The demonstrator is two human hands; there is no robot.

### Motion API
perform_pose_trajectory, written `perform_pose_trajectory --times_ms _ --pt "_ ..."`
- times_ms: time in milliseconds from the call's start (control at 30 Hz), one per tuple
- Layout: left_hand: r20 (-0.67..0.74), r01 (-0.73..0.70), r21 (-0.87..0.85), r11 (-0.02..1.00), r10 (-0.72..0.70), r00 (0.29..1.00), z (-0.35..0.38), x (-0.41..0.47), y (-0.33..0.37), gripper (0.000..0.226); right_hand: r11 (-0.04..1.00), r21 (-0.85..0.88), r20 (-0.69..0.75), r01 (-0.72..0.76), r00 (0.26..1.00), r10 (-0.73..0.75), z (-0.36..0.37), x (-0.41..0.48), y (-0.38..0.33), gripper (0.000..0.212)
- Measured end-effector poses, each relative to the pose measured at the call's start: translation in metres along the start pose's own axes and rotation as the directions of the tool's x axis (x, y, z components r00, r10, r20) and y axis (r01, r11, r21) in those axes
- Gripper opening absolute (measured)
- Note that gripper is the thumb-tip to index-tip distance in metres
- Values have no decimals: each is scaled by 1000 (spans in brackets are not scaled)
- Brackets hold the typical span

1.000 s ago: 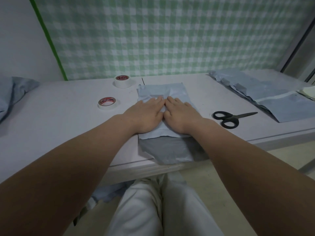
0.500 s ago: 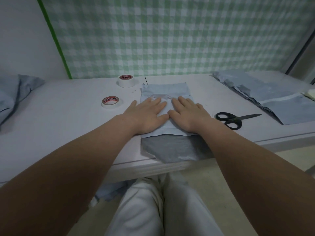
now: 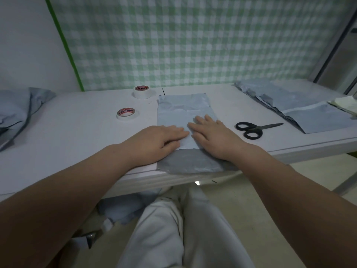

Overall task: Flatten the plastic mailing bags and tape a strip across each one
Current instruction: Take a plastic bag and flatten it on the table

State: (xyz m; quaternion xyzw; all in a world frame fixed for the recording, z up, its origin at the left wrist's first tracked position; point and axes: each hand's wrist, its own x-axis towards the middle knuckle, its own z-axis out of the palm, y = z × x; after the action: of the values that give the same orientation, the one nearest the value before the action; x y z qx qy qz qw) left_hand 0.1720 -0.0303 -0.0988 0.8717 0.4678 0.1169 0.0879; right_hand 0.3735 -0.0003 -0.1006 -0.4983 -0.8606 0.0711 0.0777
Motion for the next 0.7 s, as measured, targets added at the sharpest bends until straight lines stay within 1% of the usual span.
perform_pose_trajectory --times_ms 67,133,300,367,467,567,633,667,700 --pt "-39 -52 -17 998 51 998 1 -10 6 39 998 46 -3 33 999 -33 -2 -12 -7 34" --pt "-40 -64 -29 998 63 997 2 -19 9 38 997 65 10 42 999 -43 -4 -24 -13 36" --pt "83 -59 -8 998 60 995 3 -36 13 48 996 12 -27 92 995 -92 -5 -51 -18 44" --pt "119 -67 39 997 62 991 3 -42 16 55 995 -12 -14 99 995 -99 -1 -57 -16 56" --pt "151 -100 166 981 75 986 5 -51 20 69 995 -46 3 92 996 -92 5 -64 -12 90" --pt "122 -141 238 961 115 986 9 -56 19 84 982 -133 -18 132 991 -136 10 -69 -8 105" --pt "109 -148 269 952 123 986 12 -57 17 81 974 -161 -21 159 986 -165 9 -72 -8 107" --pt "100 -151 268 951 128 987 14 -57 15 77 971 -160 -36 175 983 -183 8 -73 -8 104" --pt "87 -158 259 953 140 986 14 -58 14 72 970 -150 -62 192 977 -203 7 -75 -9 95"
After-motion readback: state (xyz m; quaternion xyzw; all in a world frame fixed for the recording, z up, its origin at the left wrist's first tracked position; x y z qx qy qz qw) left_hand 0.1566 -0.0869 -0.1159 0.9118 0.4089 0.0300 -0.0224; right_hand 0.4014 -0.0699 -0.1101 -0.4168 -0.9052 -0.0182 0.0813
